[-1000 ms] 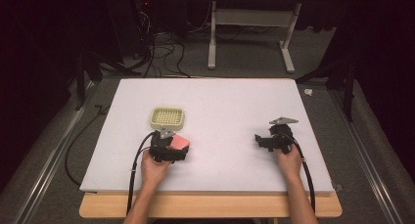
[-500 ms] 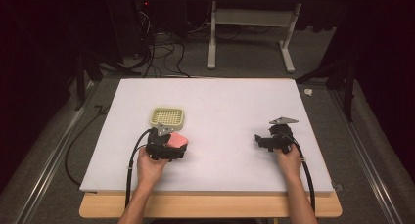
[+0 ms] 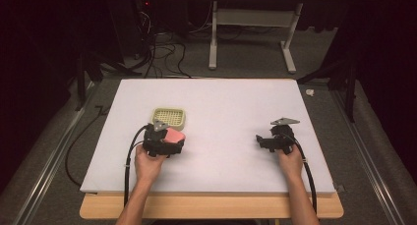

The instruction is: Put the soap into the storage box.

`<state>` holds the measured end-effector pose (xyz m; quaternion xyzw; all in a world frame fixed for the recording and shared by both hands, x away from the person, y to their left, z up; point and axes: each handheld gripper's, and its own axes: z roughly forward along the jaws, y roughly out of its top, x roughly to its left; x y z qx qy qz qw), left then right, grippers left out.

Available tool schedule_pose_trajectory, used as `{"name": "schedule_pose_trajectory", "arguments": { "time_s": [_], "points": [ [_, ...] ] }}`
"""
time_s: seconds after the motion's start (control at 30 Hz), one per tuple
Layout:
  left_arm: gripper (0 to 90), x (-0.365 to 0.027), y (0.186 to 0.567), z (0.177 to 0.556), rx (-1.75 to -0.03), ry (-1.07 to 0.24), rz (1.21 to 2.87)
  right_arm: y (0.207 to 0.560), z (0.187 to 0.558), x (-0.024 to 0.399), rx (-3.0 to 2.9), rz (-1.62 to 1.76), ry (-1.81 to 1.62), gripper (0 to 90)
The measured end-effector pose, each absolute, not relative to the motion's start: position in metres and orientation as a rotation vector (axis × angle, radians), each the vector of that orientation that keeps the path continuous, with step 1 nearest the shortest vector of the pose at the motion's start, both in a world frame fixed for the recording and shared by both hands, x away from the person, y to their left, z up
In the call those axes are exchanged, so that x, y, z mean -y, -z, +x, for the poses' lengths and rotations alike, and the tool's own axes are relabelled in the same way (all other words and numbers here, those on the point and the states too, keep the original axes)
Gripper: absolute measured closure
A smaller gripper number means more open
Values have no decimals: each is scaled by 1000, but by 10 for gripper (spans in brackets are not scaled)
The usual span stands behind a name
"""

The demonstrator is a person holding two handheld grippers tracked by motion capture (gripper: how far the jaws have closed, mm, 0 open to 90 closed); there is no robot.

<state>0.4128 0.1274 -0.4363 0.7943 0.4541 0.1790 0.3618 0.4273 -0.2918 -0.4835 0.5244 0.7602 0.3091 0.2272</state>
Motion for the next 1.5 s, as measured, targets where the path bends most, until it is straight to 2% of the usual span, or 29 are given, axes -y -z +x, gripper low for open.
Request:
{"name": "schedule_pose_trajectory", "arguments": {
  "time_s": [1.5],
  "points": [
    [139,-152,407,450,-1279,-498,1964,484,427,292,-2094,1443,-853,161]
  ]
}}
